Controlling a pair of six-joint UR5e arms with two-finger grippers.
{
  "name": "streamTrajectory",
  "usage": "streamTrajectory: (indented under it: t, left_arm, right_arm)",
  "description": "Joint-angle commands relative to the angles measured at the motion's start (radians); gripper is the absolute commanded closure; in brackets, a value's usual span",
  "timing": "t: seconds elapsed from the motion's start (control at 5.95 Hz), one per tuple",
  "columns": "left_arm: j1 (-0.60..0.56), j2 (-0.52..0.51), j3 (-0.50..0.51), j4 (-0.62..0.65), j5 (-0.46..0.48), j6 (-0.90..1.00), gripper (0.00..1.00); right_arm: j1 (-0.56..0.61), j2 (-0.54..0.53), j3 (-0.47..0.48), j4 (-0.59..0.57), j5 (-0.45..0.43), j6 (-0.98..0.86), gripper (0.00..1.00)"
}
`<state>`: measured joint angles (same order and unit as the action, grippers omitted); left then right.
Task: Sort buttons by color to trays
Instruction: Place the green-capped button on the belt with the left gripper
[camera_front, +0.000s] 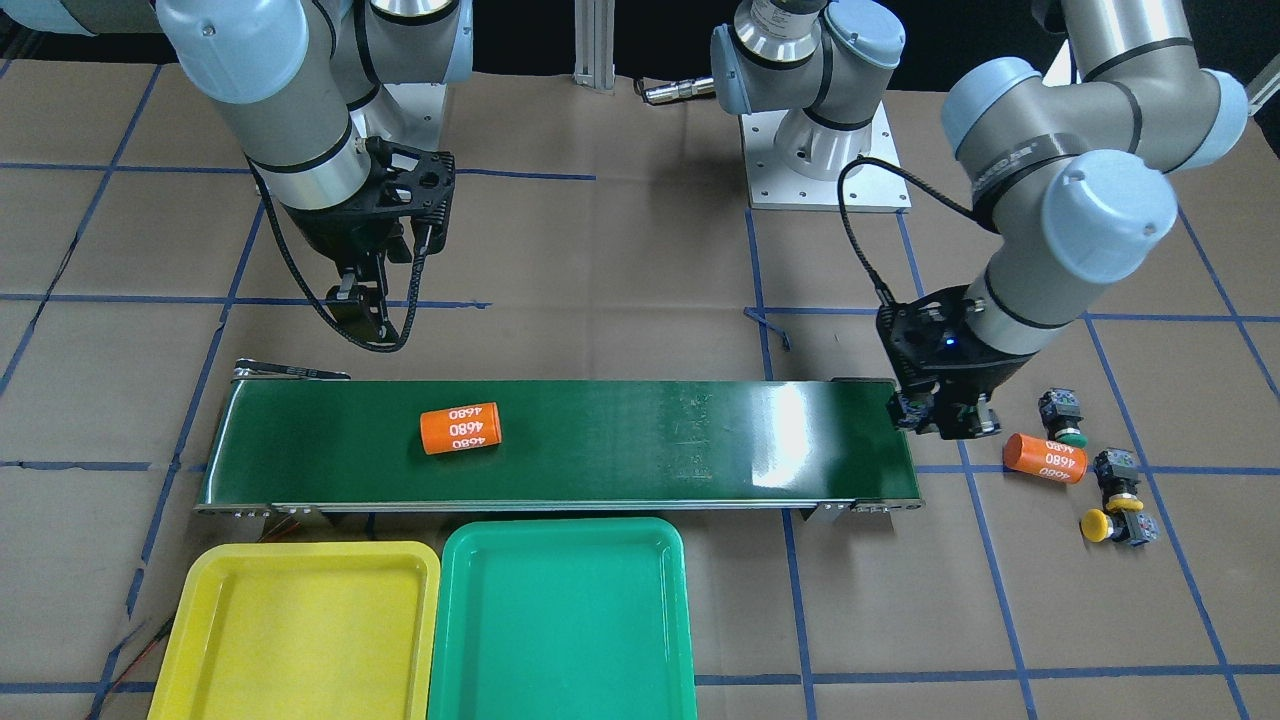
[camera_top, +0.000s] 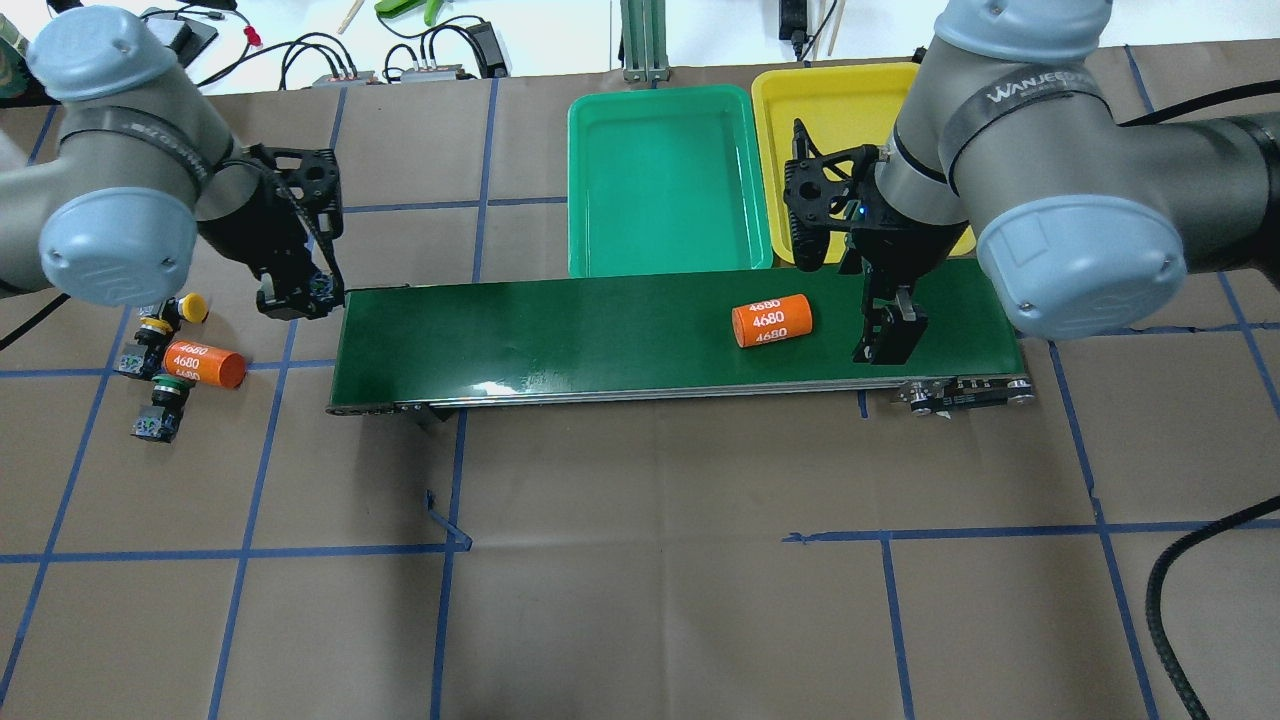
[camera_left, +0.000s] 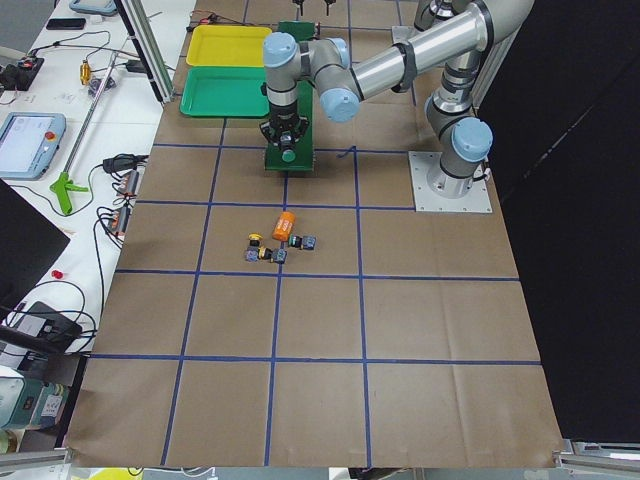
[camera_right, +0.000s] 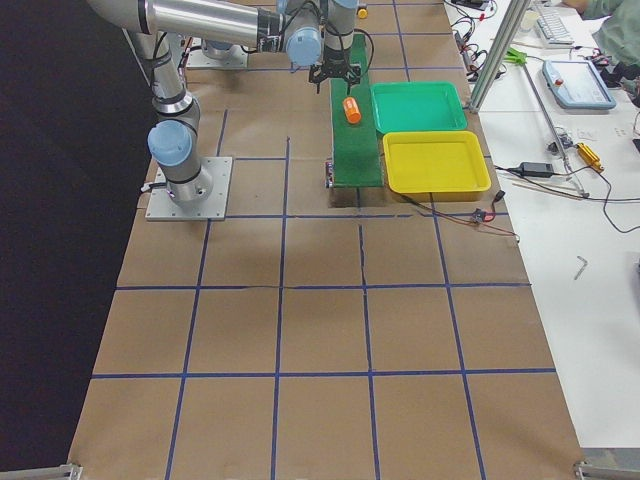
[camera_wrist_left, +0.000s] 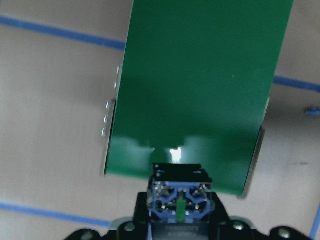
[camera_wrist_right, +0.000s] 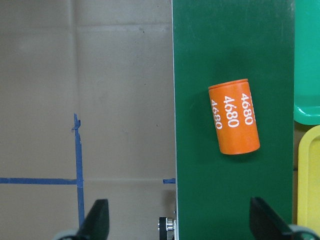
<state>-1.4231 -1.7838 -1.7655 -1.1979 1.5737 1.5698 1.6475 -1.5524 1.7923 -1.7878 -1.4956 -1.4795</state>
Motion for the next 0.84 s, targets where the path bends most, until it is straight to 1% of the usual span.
streamTrajectory:
  t: [0.0, 0.17, 0.34, 0.5, 0.67]
  left_arm:
    - [-0.11, -0.068, -0.012, 0.052, -0.05, 0.004, 0.99]
    - [-0.121, -0.069, -0.031, 0.078, -0.05, 0.006, 0.97]
    - [-0.129, -0.06, -0.072, 0.116, -0.047, -0.011, 0.94]
    - [-0.128, -0.06, -0.087, 0.121, -0.049, -0.011, 0.09]
    - [-0.123, -0.06, -0.085, 0.154, -0.041, -0.01, 0.01]
  right_arm:
    - [0.0, 0.003, 0.001, 0.002, 0.003, 0.005, 0.0]
    - [0.0, 0.006, 0.001, 0.004, 0.0, 0.005, 0.0]
    - [0.0, 0.008, 0.001, 0.007, -0.006, 0.004, 0.0]
    - [0.0, 0.008, 0.001, 0.008, -0.009, -0.002, 0.0]
    - [0.0, 0.009, 0.001, 0.007, -0.003, -0.004, 0.0]
